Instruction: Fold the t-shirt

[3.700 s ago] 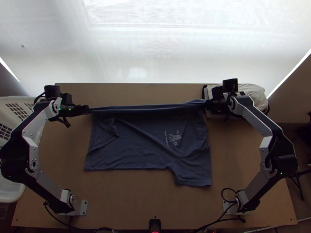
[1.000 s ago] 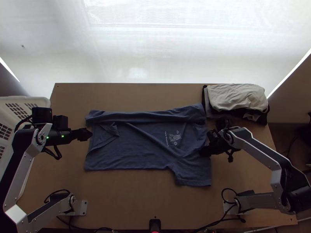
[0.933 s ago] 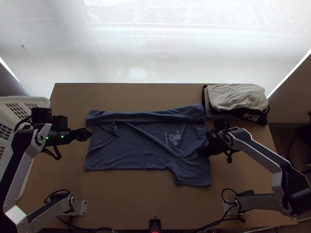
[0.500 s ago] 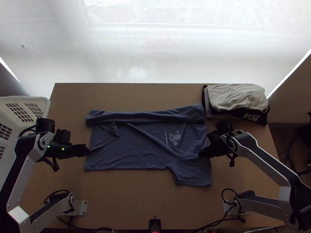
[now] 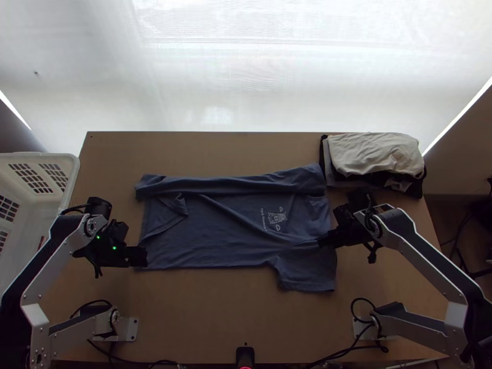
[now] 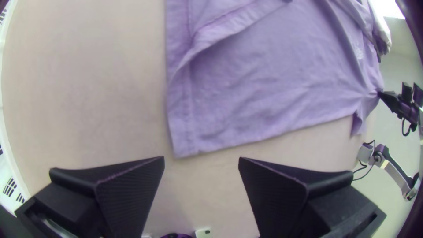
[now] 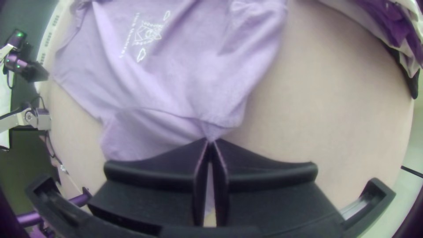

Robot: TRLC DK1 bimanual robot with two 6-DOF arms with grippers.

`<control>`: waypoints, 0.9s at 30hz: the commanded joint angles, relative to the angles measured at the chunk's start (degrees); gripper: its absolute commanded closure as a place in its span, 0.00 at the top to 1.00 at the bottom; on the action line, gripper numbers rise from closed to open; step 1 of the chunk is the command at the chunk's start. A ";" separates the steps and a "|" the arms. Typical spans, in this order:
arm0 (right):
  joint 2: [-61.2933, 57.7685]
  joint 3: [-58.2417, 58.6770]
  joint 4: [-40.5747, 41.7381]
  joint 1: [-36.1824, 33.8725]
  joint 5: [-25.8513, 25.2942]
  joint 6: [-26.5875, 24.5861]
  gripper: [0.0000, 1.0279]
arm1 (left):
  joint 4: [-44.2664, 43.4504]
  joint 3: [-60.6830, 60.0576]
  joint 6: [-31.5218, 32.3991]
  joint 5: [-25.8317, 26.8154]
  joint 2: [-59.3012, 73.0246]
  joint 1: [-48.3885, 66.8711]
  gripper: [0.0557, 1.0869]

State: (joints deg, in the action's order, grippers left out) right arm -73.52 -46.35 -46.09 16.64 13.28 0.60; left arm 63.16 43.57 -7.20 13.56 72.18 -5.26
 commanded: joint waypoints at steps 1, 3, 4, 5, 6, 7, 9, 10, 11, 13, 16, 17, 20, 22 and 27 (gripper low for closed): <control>1.27 0.03 -1.20 -1.09 -0.09 0.01 0.03 | -3.57 -0.86 -0.71 -3.81 3.75 0.77 0.80; 1.53 0.29 -1.29 -1.18 -0.09 0.01 0.03 | -4.62 -1.03 -0.71 -3.81 3.93 0.77 0.80; 1.62 0.47 -1.38 -1.18 -0.09 0.01 0.03 | -5.06 -1.12 -0.71 -3.81 3.93 0.77 0.80; 1.71 0.47 -1.38 -1.18 -0.09 0.01 0.03 | -5.68 -1.38 -0.71 -3.81 4.02 0.86 0.80; 1.71 0.47 -1.46 -1.18 -0.09 0.10 0.03 | -5.94 -1.56 -0.71 -3.72 4.19 0.95 0.80; 1.71 0.47 -1.46 -1.18 -0.09 0.10 0.03 | -6.11 -1.74 -0.71 -3.72 4.19 1.13 0.80; 1.71 0.47 -1.46 -1.18 -0.09 0.10 0.03 | -6.91 -2.18 -0.71 -3.72 4.28 1.39 0.80; 1.71 0.38 -1.46 -1.18 -0.01 0.10 0.03 | -6.82 -2.35 -0.71 -3.72 4.28 1.65 0.80; 1.71 0.29 -1.55 -1.18 -0.09 0.10 0.03 | -6.91 -2.44 -0.62 -3.72 4.19 1.83 0.80; 1.71 0.03 -1.64 -1.18 -0.09 0.10 0.03 | -6.99 -2.53 -0.36 -3.72 4.19 2.09 0.65; 1.71 -0.59 -2.08 -1.18 -0.18 0.10 0.03 | -12.35 -3.05 1.23 -3.72 1.91 2.09 0.10; 1.71 -0.76 -2.25 -1.18 -0.27 0.10 0.03 | -13.50 -3.23 1.23 -3.72 1.38 2.09 0.04; 1.80 -1.38 -2.96 -1.35 -0.27 0.01 0.03 | -13.76 -3.41 1.58 -3.72 2.26 2.09 0.04; 2.15 -1.99 -3.66 -1.53 -0.27 0.01 0.03 | -13.94 -3.32 1.93 -3.72 2.52 2.00 0.04; 3.12 -3.84 -6.12 -1.61 -0.27 0.01 0.03 | -12.88 -1.65 1.66 -3.63 1.82 0.25 0.04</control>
State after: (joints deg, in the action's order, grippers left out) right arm -71.44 -48.29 -49.91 15.22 13.02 0.67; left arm 50.61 40.77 -5.80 9.82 74.56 -3.57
